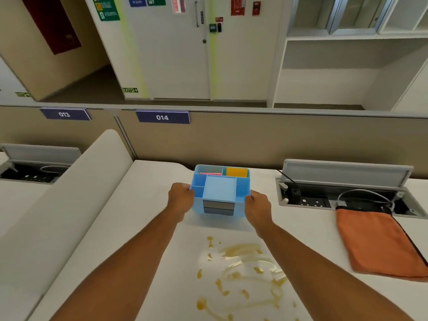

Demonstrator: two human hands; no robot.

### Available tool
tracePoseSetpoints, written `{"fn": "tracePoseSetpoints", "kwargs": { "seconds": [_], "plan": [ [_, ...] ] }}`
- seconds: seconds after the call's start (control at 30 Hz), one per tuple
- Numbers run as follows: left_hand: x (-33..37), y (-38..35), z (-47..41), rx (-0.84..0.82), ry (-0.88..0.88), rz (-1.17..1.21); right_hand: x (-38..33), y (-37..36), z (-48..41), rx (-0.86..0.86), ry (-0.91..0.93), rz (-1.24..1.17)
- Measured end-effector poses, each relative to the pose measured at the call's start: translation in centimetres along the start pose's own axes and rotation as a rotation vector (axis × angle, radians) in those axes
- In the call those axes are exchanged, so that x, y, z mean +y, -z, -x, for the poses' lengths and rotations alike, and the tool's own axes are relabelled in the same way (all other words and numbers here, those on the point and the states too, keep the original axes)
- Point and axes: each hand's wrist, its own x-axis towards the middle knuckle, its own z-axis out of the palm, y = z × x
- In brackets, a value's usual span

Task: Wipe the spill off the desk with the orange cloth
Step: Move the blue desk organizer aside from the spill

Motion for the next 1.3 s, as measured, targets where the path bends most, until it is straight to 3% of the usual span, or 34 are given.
{"fn": "tracePoseSetpoints", "kwargs": {
  "seconds": [0.43,0.83,1.3],
  "plan": [
    [-8.6,14.8,-0.8,0.176,0.107,0.120,-6.0,-13.1,6.0,-0.308,0.143,0.033],
    [-12.3,18.6,-2.4,0.198,0.155,0.199,-6.4,-18.7,8.0,-0.348,0.180,0.044],
    [-13.7,18.6,-2.5,0.145,0.094,0.300,-6.2,-19.4,8.7,-0.350,0.141,0.081]
  ]
}}
